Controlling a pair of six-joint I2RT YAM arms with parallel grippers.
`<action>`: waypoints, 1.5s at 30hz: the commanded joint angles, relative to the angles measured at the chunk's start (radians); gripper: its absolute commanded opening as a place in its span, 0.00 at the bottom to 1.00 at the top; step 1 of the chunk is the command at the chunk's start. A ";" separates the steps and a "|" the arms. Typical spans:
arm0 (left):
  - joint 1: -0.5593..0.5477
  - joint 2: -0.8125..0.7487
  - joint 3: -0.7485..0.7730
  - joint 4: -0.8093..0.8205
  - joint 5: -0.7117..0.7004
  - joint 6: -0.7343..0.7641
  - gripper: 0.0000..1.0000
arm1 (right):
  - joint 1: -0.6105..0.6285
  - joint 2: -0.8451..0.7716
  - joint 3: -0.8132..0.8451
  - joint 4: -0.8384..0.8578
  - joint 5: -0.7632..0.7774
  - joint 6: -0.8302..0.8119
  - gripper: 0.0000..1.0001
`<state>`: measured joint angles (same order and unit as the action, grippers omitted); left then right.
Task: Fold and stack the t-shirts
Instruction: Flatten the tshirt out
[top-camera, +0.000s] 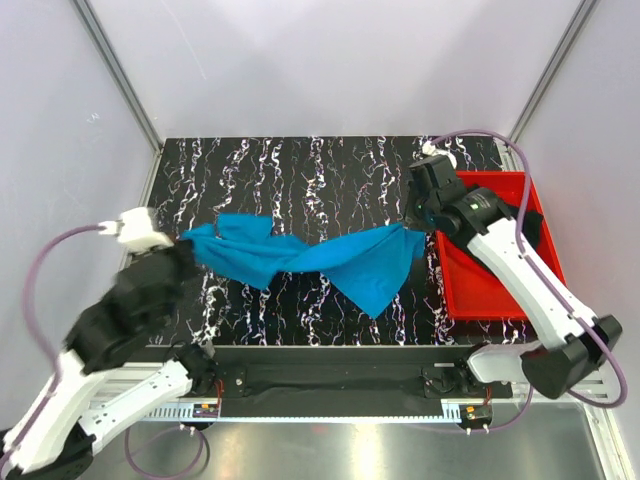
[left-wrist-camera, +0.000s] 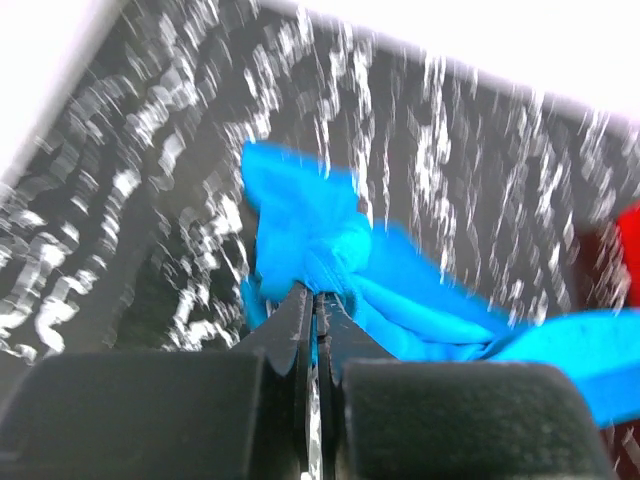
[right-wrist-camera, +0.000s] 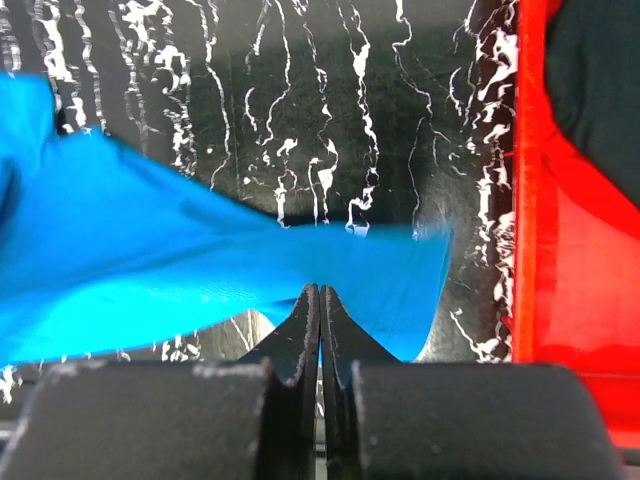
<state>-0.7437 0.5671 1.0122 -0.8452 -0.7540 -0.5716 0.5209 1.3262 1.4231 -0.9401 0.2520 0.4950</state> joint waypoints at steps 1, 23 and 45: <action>0.004 -0.093 0.152 0.004 -0.198 0.104 0.00 | -0.005 -0.110 0.094 -0.043 0.012 -0.044 0.00; 0.044 0.324 0.325 0.921 -0.111 0.746 0.00 | -0.053 0.198 0.388 0.311 0.032 -0.342 0.00; 0.408 0.179 -0.106 0.269 0.254 -0.163 0.00 | -0.052 0.024 -0.348 0.507 -0.486 -0.078 0.01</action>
<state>-0.3462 0.8120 1.0634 -0.3805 -0.5373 -0.4488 0.4419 1.3598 1.2961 -0.5274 -0.0010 0.2832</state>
